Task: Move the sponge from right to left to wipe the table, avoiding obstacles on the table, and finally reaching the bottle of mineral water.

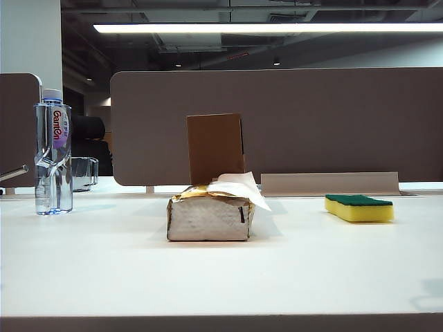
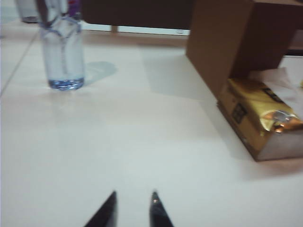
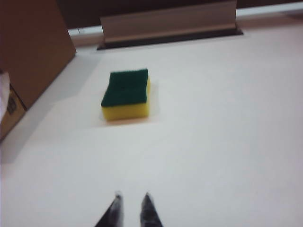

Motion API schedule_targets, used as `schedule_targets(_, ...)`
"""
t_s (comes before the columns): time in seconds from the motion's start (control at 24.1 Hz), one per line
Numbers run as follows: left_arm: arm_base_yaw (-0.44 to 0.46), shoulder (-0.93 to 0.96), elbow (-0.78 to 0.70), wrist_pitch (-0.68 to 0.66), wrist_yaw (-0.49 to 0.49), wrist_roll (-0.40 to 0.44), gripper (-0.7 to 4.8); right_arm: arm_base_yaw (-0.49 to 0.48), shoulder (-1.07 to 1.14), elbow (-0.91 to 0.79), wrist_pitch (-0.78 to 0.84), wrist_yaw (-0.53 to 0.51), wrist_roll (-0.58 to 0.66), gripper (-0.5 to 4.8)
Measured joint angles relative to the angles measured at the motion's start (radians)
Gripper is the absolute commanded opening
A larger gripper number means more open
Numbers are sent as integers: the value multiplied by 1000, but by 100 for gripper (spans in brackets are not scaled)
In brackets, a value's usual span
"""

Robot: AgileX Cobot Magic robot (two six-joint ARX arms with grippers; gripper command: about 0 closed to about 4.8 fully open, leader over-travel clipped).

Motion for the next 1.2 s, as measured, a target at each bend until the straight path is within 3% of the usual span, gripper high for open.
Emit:
schedule_targets(0.08, 0, 0, 35, -13, 43, -3, 99, 0, 0, 19, 2, 0, 3, 62)
schedule_targets(0.12, 0, 0, 51, -13, 53, -5, 187, 0, 0, 24, 1, 0, 4, 84)
schedule_targets(0.21, 0, 0, 90, -12, 60, -23, 308, 0, 0, 59, -7, 0, 33, 107)
schedule_targets(0.29, 0, 0, 119, -21, 60, -69, 360, 0, 0, 100, -2, 0, 89, 108)
schedule_targets(0.42, 0, 0, 174, -22, 98, -150, 375, 0, 1, 188, -77, 0, 166, 108)
schedule_targets(0.58, 0, 3, 239, -77, 184, -159, 383, 0, 31, 302, -194, -1, 208, 109)
schedule_targets(0.71, 0, 3, 282, -145, 213, -161, 455, 0, 102, 375, -259, -13, 214, 120)
schedule_targets(0.79, 0, 5, 310, -175, 215, -161, 472, 0, 153, 422, -262, -48, 216, 123)
schedule_targets(1.12, 0, 132, 449, -261, 383, -180, 471, 0, 490, 651, -333, -100, 217, 328)
schedule_targets(1.2, 0, 189, 499, -264, 413, -180, 471, 0, 582, 706, -354, -116, 218, 338)
